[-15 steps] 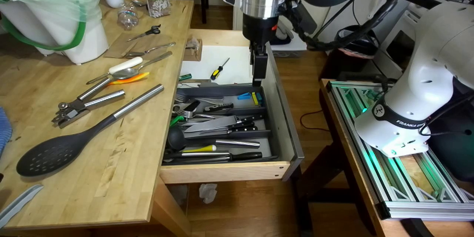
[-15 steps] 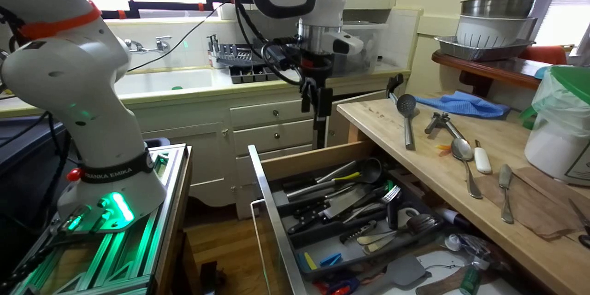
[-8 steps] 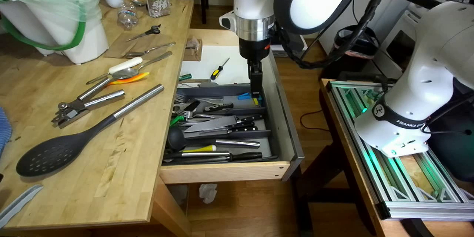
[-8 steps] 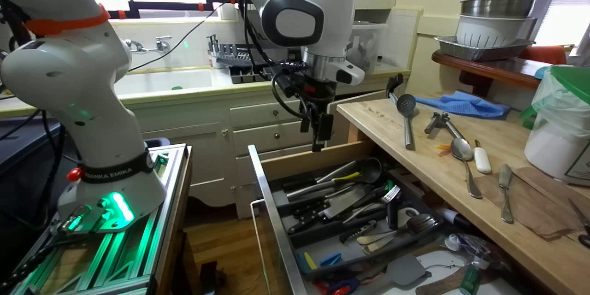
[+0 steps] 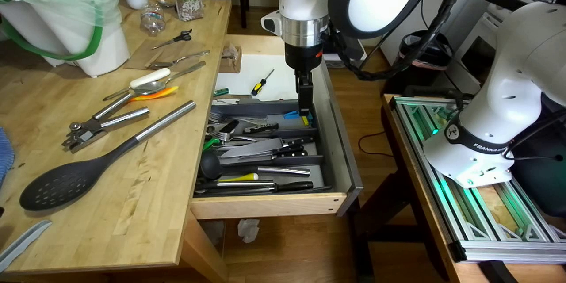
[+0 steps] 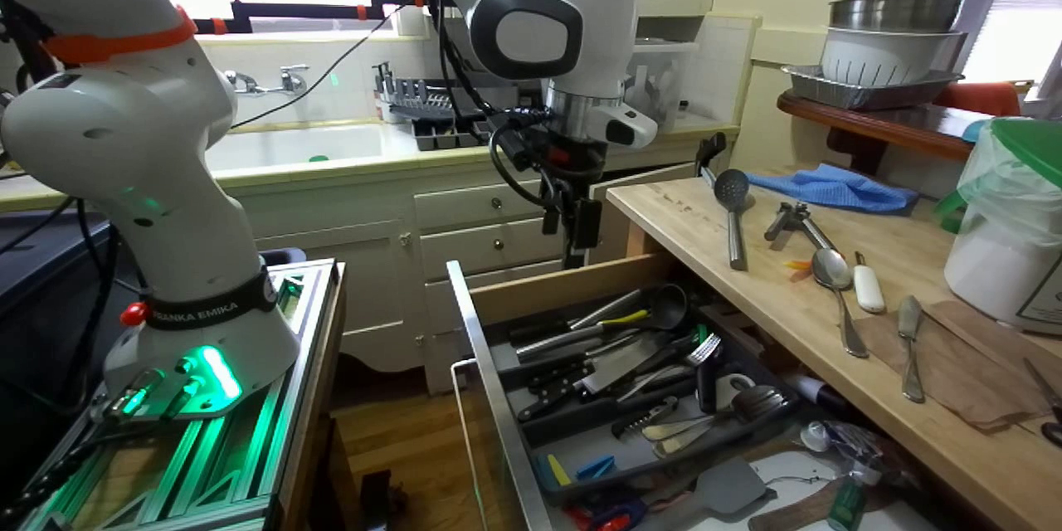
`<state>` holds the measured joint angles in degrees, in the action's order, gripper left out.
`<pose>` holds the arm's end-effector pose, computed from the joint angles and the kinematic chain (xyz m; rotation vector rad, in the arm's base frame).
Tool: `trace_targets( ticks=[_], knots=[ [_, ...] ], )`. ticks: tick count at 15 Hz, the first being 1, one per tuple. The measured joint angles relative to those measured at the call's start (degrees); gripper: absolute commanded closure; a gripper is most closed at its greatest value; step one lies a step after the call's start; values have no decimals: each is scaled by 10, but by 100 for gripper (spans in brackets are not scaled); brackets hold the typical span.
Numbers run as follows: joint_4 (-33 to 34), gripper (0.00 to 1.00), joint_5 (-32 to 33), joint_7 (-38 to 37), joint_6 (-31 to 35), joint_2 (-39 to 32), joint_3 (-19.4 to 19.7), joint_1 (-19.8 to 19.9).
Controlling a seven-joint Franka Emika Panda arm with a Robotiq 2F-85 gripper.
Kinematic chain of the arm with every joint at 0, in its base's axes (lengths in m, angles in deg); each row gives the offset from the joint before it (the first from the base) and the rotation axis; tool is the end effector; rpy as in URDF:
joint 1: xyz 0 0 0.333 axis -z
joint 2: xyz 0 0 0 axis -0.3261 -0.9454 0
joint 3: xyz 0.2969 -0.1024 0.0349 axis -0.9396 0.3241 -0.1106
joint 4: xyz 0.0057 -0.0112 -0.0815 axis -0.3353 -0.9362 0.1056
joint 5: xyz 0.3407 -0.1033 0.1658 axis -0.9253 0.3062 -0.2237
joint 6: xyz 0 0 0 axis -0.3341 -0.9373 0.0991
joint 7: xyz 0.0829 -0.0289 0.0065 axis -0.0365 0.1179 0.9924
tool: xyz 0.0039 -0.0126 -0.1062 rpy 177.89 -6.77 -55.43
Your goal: Take the big knife out of the drawer
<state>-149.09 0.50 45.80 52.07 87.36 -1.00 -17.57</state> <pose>0.4515 -0.0517 0.3043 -3.1192 -0.0872 0.1463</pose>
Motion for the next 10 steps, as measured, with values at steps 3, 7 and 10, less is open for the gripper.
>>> trace_targets(
  ticks=[3, 7, 10],
  knots=[
    [1, 0, 1, 0, 0, -5, -2, 0],
    [1, 0, 16, -9, 30, -46, -9, 0],
    [2, 0, 36, -13, 62, -87, -11, 0]
  ],
)
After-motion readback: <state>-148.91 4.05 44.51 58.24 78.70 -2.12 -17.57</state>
